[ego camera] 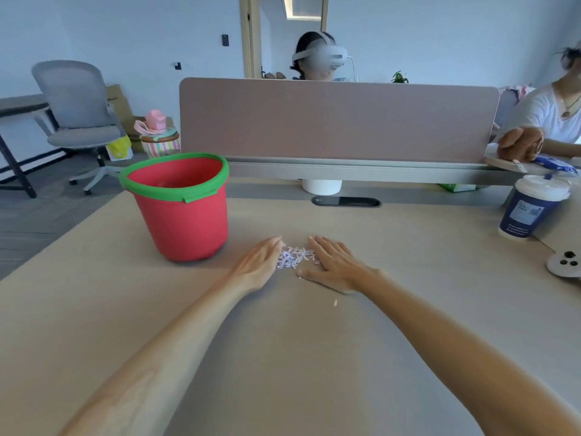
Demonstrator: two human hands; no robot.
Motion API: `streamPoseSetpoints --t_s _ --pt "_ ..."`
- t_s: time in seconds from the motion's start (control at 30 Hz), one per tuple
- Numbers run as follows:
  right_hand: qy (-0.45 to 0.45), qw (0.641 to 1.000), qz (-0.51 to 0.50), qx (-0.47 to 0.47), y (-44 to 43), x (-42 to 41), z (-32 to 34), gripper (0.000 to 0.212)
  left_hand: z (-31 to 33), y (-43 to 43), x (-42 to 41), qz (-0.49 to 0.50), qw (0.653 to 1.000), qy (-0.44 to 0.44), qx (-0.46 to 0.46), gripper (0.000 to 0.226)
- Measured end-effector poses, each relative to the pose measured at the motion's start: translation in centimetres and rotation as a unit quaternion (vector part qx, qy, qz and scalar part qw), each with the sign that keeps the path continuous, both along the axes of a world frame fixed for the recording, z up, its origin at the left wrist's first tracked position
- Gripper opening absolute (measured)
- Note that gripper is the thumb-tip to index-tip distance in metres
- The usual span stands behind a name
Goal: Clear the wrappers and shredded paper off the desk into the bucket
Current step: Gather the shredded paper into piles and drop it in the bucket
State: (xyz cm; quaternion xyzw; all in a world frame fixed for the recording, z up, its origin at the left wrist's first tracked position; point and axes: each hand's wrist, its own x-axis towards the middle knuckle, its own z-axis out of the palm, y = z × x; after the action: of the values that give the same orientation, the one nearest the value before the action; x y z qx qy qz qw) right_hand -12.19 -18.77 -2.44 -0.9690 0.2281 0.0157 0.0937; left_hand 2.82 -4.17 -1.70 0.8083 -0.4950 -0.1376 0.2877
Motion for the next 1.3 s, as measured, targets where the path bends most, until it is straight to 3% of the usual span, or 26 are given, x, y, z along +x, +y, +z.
streamPoseSetpoints --t_s 0.1,0.2,0.33,0.63,0.9,1.0,1.1,1.2,1.3 --pt "-0.029 0.999 -0.013 0.019 -0.2 0.5 0.3 0.088 -0.4 1.9 0.4 -0.002 1.0 0.0 0.016 0.06" --pt "-0.043 0.998 0.01 0.038 0.0 -2.0 0.8 0.095 -0.8 2.7 0.3 -0.031 0.997 -0.046 0.058 0.07" --pt "-0.031 0.998 0.059 -0.002 0.6 -5.5 0.1 0.109 -1.5 1.3 0.5 -0.005 0.997 -0.054 0.053 0.066" --pt "-0.035 0.999 -0.001 0.027 -1.9 0.1 0.1 0.101 -2.3 0.3 1.4 0.018 0.996 -0.084 0.017 0.058" --pt "-0.117 0.985 -0.011 0.122 -3.1 -1.6 -0.5 0.087 -2.7 -2.4 2.6 0.0 0.989 -0.12 0.089 0.058" --pt "-0.085 0.993 -0.002 0.079 -2.1 -4.6 -0.2 0.083 -2.5 -4.5 0.3 -0.042 0.99 -0.083 0.102 0.059" --pt "-0.058 0.997 0.025 0.041 -0.4 -6.9 0.1 0.095 -1.8 -6.1 -2.6 -0.087 0.993 -0.039 0.076 0.058" --pt "-0.044 0.998 0.038 0.007 0.4 -7.6 0.2 0.105 -0.7 -6.4 -3.6 -0.064 0.994 0.082 0.019 0.057" --pt "-0.028 0.999 0.024 0.003 0.0 -6.1 0.7 0.102 -0.1 -5.0 -2.4 -0.032 0.995 0.092 -0.02 0.056"
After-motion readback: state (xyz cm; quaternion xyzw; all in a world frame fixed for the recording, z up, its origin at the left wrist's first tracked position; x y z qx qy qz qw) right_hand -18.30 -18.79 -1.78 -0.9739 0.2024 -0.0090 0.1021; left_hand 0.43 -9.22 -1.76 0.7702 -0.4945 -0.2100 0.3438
